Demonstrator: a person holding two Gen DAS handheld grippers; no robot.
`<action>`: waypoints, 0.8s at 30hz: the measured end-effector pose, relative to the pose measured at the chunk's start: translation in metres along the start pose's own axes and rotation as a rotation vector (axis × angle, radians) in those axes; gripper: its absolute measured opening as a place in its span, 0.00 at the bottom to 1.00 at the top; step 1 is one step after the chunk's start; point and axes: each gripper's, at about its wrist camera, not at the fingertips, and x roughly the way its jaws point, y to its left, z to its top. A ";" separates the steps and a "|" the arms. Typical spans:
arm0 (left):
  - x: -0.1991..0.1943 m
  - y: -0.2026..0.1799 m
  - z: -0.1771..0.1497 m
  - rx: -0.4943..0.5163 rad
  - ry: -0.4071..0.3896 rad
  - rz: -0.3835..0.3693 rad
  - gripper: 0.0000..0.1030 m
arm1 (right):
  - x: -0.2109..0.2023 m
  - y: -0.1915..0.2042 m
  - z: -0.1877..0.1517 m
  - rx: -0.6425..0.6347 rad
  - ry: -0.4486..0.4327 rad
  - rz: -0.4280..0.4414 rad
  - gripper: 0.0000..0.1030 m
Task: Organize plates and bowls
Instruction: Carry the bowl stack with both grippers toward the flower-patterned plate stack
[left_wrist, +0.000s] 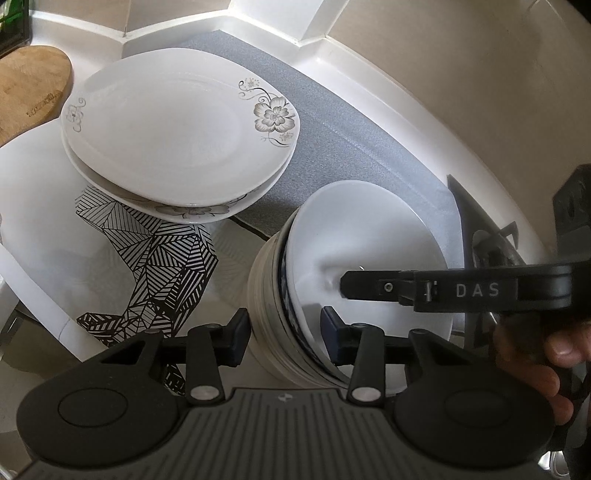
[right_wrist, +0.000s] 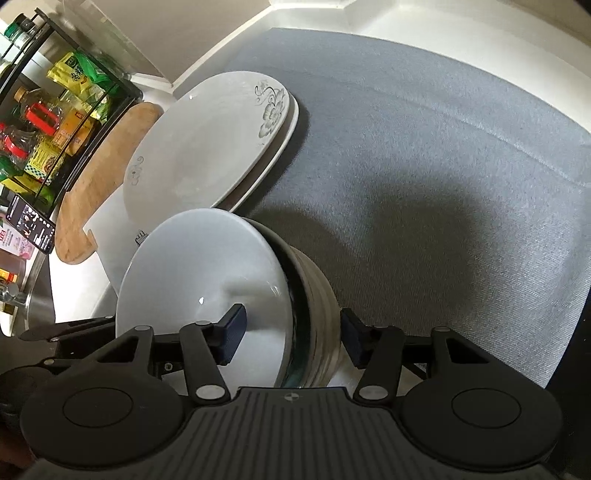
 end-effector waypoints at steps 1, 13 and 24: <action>0.000 0.000 0.000 0.003 -0.002 0.001 0.44 | -0.001 0.000 -0.001 0.003 -0.008 -0.003 0.51; 0.003 -0.007 0.001 0.074 0.008 -0.015 0.43 | -0.014 -0.014 -0.025 0.099 -0.088 0.004 0.43; 0.006 -0.020 0.019 0.187 0.013 -0.077 0.41 | -0.036 -0.018 -0.041 0.203 -0.192 -0.044 0.42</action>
